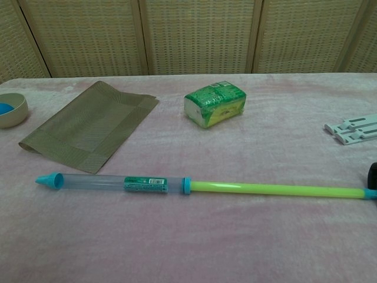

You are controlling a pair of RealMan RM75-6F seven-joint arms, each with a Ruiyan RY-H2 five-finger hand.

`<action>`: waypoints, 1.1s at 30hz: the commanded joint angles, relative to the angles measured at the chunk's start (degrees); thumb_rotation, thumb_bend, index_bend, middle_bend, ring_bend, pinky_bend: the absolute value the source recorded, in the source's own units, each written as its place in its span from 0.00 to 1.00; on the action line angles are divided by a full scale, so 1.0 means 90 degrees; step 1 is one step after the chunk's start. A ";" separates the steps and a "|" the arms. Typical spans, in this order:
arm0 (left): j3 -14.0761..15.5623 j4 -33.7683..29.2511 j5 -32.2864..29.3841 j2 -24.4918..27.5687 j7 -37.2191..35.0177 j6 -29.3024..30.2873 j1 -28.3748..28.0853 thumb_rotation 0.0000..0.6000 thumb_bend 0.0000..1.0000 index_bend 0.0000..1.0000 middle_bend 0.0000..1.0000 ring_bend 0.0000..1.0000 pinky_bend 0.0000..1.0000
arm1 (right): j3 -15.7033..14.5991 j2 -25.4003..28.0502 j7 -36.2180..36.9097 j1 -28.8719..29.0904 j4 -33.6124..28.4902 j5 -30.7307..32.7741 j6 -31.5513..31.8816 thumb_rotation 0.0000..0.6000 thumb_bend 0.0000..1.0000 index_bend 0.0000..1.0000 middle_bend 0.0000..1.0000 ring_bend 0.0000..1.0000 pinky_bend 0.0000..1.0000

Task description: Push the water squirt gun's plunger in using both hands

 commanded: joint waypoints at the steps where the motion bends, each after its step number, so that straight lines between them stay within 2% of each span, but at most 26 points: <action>1: -0.0006 0.0006 -0.0021 -0.0003 0.0002 -0.0017 -0.0001 1.00 0.00 0.00 0.00 0.00 0.00 | -0.0010 -0.0072 -0.0010 0.0019 0.0092 0.0035 -0.0024 1.00 0.52 0.51 0.99 0.97 0.61; 7: -0.0009 0.0014 -0.0027 -0.0014 0.0016 -0.0046 -0.0007 1.00 0.00 0.00 0.00 0.00 0.00 | -0.0027 -0.0199 -0.0043 0.0027 0.0252 0.0032 0.0024 1.00 0.56 0.66 0.99 0.97 0.61; 15: -0.0011 0.0013 -0.0031 -0.0021 0.0030 -0.0079 -0.0015 1.00 0.00 0.00 0.00 0.00 0.00 | -0.0013 -0.0196 -0.0013 0.0016 0.0144 -0.0127 0.0184 1.00 0.61 0.79 1.00 0.98 0.61; 22: -0.0033 -0.0009 -0.0056 -0.0004 0.0007 -0.0096 -0.0021 1.00 0.00 0.00 0.00 0.00 0.00 | 0.0083 0.0030 -0.0069 0.0075 -0.0371 -0.0263 0.0300 1.00 0.62 0.81 1.00 0.98 0.61; 28: -0.0089 -0.0112 -0.0104 0.0055 0.0033 -0.0248 -0.0128 1.00 0.00 0.00 0.00 0.00 0.00 | 0.0409 0.0399 -0.0333 0.0285 -0.1106 -0.0145 0.0364 1.00 0.62 0.82 1.00 0.98 0.61; 33: -0.0285 -0.0371 -0.0212 0.0240 0.0192 -0.0414 -0.0345 1.00 0.00 0.00 0.00 0.00 0.00 | 0.0673 0.0673 -0.0600 0.0504 -0.1564 0.0148 0.0319 1.00 0.62 0.82 1.00 0.98 0.61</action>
